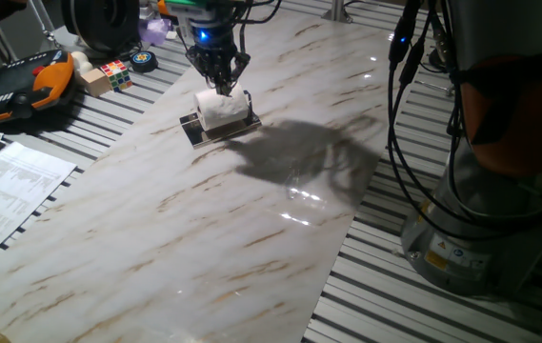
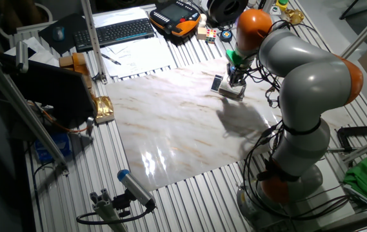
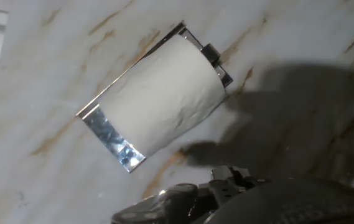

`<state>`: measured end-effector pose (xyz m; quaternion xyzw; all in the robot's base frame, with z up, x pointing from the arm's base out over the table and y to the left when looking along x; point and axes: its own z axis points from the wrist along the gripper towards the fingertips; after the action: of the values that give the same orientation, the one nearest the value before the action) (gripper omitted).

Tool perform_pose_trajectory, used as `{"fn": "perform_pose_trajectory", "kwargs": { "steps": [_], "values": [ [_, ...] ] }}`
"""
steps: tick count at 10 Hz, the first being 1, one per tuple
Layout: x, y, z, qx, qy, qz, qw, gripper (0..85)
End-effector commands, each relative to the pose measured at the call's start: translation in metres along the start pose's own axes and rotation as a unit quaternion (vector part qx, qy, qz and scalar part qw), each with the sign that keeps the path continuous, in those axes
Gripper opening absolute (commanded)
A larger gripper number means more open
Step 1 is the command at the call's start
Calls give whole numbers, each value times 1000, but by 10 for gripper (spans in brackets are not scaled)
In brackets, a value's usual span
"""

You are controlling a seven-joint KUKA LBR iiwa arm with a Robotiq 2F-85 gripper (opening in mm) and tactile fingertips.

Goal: Take the roll of paper down from the shelf

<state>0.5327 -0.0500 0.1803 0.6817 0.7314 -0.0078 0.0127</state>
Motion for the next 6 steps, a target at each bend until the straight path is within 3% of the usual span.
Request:
{"fn": "perform_pose_trajectory", "kwargs": {
  "steps": [1, 3, 6],
  "values": [
    [0, 1, 0, 1, -1, 29, 1000, 7],
    [-1, 1, 1, 5, 4, 46, 999, 7],
    [-1, 1, 2, -8, 7, 65, 998, 7]
  ]
}}
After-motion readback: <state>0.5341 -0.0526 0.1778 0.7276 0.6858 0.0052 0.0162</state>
